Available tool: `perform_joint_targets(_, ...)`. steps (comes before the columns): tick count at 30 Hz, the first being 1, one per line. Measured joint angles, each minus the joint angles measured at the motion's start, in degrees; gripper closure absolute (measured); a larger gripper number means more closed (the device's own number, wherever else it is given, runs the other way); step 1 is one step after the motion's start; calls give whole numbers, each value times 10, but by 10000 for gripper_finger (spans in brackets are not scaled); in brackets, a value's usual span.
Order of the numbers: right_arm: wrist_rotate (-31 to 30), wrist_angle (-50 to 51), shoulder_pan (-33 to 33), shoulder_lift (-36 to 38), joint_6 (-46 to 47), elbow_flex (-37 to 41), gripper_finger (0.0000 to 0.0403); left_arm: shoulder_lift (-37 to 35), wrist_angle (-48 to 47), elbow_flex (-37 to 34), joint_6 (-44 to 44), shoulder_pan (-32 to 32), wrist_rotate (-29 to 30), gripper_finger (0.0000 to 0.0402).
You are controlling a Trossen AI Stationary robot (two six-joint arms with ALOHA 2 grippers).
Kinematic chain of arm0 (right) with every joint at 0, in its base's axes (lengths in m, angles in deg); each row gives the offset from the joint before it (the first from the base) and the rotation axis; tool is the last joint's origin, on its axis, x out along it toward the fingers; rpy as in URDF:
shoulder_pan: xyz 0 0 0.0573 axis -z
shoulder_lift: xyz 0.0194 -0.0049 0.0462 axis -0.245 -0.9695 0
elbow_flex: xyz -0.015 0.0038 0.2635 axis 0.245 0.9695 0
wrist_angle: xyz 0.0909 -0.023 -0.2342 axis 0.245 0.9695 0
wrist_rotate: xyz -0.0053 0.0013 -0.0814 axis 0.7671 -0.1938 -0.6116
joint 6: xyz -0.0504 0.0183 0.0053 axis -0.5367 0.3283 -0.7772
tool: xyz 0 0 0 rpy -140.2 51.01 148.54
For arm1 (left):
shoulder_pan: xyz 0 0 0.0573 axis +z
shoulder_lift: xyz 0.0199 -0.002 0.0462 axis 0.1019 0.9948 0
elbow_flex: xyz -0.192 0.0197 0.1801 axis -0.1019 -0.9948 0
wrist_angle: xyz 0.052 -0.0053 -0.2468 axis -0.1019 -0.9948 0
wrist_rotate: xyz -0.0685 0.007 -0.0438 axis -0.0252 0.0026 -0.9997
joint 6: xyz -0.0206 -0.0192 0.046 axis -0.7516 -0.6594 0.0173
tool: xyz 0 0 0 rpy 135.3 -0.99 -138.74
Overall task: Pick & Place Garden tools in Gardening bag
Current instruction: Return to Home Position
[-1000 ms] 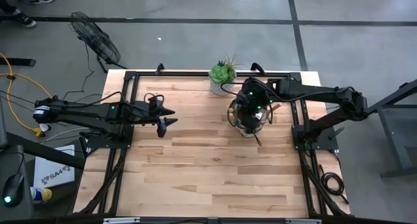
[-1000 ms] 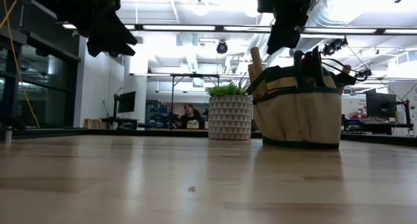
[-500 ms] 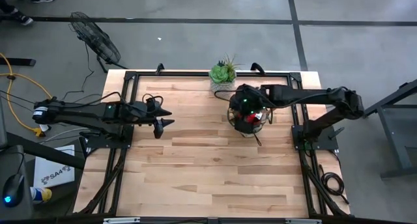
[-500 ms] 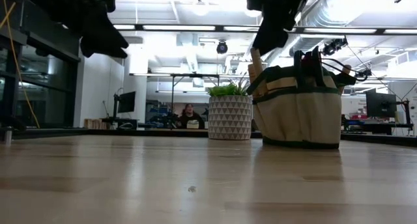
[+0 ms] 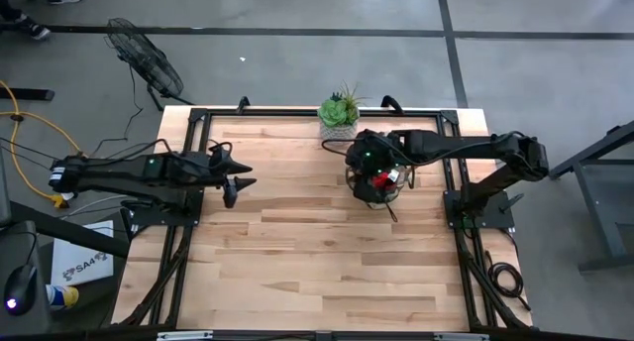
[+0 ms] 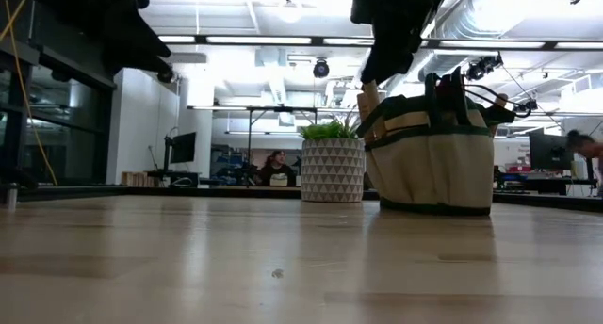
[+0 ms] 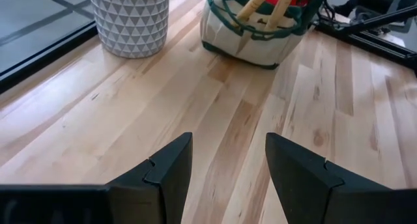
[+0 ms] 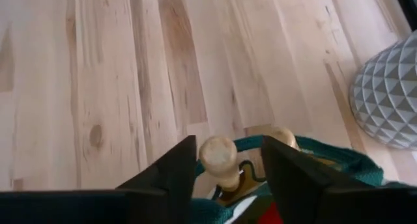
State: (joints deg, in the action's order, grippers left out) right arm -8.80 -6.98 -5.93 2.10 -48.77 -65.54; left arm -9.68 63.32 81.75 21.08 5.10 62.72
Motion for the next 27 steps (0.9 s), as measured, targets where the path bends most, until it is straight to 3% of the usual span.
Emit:
perform_joint_targets(10,-6,18,0,1,-16,0,351,-15,-9,0,-1,0,1,213)
perform_joint_targets(27,16,18,4,2,-119,0,353,-15,-9,0,-2,0,1,213)
